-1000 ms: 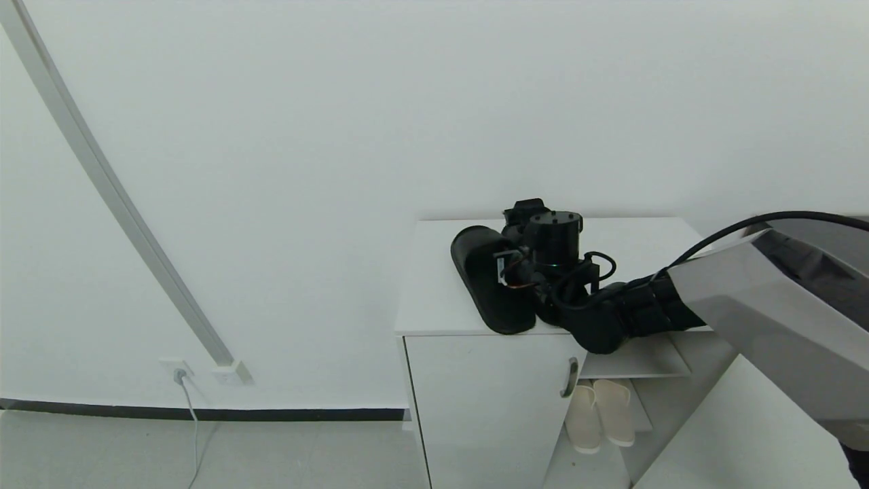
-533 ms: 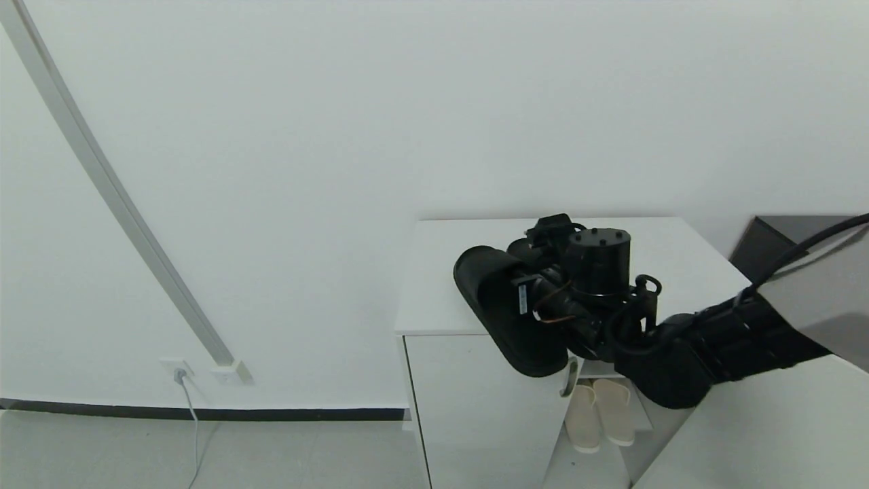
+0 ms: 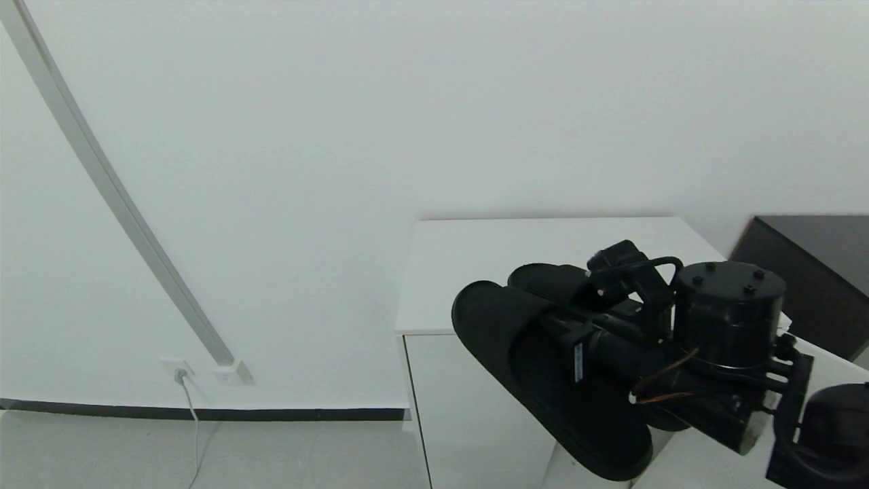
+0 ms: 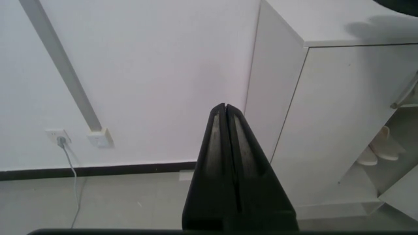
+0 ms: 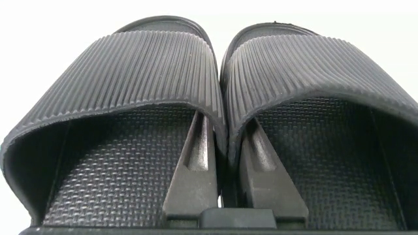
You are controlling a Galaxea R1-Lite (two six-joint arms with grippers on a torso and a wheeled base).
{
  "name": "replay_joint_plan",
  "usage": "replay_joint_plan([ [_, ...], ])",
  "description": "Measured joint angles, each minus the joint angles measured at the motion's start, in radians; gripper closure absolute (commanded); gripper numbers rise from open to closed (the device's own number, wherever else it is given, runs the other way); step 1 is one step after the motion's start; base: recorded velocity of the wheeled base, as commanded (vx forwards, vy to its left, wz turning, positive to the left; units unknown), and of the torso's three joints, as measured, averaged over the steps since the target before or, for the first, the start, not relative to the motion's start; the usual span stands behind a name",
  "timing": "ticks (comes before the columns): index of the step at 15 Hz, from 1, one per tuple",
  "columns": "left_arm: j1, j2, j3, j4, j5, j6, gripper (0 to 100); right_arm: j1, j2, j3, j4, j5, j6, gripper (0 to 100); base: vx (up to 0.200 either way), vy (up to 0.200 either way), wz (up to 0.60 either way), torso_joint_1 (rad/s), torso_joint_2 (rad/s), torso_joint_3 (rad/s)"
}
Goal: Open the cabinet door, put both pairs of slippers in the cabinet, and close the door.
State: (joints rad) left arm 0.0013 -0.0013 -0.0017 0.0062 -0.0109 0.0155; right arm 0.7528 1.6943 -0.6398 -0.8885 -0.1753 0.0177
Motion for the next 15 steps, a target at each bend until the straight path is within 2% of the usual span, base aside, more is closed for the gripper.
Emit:
replay_joint_plan([
  [3, 0.000, 0.000, 0.000, 0.000, 0.000, 0.002, 100, 0.010, -0.070, 0.081, -0.004, 0.020, -0.001, 100, 0.000, 0.000, 0.00, 0.000, 0.00, 0.000],
  [11, 0.000, 0.000, 0.000, 0.000, 0.000, 0.001, 100, 0.029, -0.093, 0.093, -0.004, 0.021, -0.001, 100, 0.000, 0.000, 0.00, 0.000, 0.00, 0.000],
  [15, 0.000, 0.000, 0.000, 0.000, -0.001, 0.001, 100, 0.034, -0.086, 0.089, -0.004, 0.020, -0.002, 100, -0.200, 0.000, 0.00, 0.008, 0.01, -0.001],
])
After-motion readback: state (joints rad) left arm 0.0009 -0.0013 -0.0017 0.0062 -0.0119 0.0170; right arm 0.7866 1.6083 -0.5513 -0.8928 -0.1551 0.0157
